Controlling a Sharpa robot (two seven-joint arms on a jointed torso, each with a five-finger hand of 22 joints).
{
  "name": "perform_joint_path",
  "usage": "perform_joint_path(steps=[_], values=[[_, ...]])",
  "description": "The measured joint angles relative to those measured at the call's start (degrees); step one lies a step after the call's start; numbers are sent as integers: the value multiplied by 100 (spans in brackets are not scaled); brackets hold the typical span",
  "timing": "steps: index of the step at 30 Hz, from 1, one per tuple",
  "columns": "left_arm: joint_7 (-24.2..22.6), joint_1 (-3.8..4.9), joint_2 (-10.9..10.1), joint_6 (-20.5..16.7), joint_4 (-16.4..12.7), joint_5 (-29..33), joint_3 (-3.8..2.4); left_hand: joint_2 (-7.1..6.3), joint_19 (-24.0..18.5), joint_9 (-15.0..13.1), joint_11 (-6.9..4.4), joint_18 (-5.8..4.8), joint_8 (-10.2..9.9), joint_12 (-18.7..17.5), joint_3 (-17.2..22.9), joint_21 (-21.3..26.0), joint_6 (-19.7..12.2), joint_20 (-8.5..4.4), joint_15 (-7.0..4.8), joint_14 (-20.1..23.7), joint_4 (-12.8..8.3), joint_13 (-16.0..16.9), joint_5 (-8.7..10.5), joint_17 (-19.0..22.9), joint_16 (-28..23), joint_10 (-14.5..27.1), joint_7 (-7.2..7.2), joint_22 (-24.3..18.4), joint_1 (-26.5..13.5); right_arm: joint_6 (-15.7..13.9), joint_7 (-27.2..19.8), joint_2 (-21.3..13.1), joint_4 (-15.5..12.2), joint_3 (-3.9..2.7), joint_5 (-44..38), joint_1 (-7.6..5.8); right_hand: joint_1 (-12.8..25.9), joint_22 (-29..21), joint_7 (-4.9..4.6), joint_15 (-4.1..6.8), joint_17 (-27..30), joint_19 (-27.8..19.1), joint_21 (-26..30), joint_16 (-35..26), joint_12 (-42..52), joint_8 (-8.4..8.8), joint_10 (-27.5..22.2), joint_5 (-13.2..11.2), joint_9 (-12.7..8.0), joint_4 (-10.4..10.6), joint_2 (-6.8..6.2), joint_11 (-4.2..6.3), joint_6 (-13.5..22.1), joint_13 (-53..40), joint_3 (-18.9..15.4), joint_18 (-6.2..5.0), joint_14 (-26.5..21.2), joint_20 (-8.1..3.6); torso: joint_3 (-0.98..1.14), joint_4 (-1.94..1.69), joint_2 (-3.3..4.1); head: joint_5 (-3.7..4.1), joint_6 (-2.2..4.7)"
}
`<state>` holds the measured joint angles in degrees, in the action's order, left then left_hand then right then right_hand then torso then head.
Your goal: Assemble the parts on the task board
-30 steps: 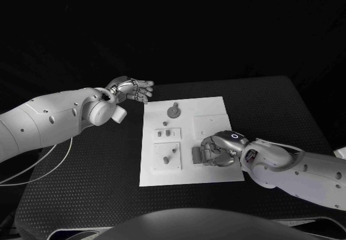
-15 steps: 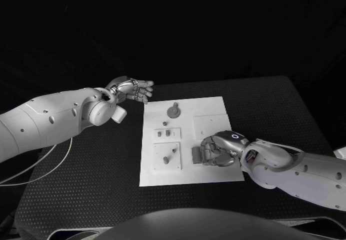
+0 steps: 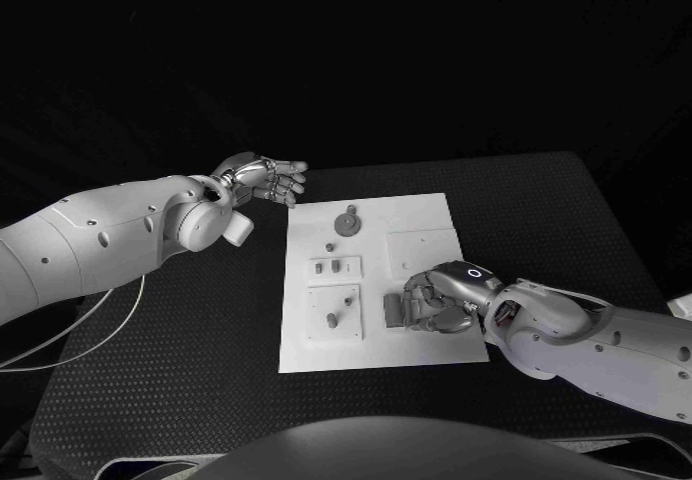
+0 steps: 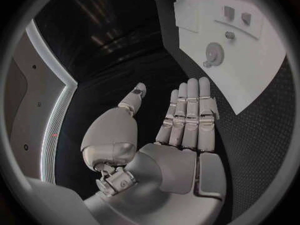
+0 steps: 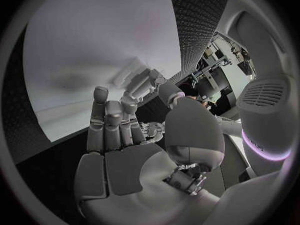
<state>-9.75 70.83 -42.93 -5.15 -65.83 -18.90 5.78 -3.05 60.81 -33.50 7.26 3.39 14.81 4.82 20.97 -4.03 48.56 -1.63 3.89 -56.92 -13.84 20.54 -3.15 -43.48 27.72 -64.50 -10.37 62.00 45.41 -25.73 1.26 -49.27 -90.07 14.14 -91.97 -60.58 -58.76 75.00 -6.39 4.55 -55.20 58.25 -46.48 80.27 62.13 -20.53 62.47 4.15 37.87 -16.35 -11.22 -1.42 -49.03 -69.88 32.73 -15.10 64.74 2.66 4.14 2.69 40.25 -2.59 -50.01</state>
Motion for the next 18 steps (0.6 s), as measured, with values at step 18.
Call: perform_joint_path(steps=[18], values=[[0, 0, 5, 4, 9, 0, 1, 0, 0, 0, 3, -31, 0, 0, 0, 0, 1, 0, 0, 0, 0, 0, 0, -4, 0, 3, -1, 1, 0, -6, -11, -46, 14, 0, 62, -1, 31, 0, -11, -9, 1, 0, 0, -1, -2, -16, 11, 1, -12, 15, -32, 9, -11, 5, -15, 1, 8, 0, 3, 4, 0, 24, 0]])
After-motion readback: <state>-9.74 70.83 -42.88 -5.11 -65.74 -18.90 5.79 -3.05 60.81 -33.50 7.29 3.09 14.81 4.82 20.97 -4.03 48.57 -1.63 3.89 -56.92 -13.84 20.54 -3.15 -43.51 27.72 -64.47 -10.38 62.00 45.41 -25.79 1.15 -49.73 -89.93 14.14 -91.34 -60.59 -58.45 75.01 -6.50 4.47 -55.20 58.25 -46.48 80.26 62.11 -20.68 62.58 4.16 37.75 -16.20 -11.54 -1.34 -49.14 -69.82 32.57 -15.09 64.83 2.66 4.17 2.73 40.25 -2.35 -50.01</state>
